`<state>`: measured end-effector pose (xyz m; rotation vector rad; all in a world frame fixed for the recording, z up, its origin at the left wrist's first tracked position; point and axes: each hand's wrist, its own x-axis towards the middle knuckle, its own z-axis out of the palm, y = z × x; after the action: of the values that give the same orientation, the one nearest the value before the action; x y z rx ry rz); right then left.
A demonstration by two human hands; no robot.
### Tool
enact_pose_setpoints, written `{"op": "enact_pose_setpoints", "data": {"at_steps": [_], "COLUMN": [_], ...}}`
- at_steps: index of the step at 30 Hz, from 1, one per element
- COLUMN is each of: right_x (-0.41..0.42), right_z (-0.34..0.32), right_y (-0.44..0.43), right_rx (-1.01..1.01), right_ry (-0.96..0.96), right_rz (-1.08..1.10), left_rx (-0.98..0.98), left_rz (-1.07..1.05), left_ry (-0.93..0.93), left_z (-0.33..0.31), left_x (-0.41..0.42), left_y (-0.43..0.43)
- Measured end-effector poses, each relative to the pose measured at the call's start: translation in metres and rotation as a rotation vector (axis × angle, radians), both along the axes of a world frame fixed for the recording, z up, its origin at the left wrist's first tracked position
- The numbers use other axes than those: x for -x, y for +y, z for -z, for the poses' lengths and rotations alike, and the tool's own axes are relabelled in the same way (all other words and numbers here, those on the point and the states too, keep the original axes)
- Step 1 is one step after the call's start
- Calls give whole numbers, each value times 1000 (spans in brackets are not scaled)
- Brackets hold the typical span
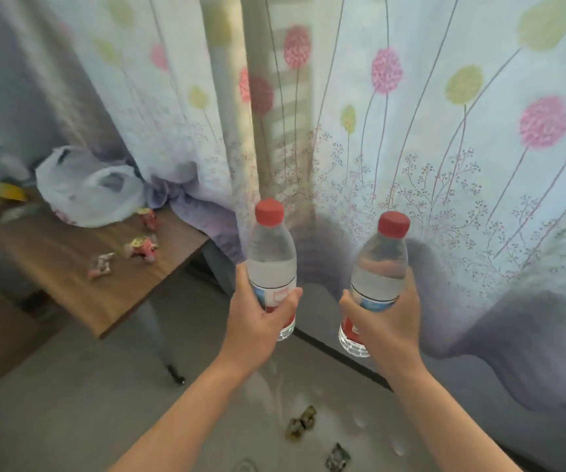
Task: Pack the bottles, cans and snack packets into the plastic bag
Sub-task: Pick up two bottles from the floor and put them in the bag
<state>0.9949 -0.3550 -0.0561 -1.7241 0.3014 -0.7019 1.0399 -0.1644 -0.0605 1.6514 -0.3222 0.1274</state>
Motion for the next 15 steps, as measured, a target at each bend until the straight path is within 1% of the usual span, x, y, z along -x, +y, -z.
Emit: {"op": "enact_pose_setpoints", "data": {"at_steps": [3, 6, 11, 15], "right_x": [-8, -18, -32, -45], "right_z": [-20, -34, -45, -51], "right_y": [24, 55, 109, 159], "right_rx": [11, 27, 52, 51], "right_ry": [-28, -35, -29, -31], "right_rz": [-125, -214, -358, -424], "left_rx": [37, 33, 39, 15], "left_rz": [-105, -190, -319, -427], "left_ry": [-11, -36, -57, -88], "left_z": [-15, -25, -28, -30], "left_x": [10, 16, 22, 22], "left_y": [21, 46, 98, 144]}}
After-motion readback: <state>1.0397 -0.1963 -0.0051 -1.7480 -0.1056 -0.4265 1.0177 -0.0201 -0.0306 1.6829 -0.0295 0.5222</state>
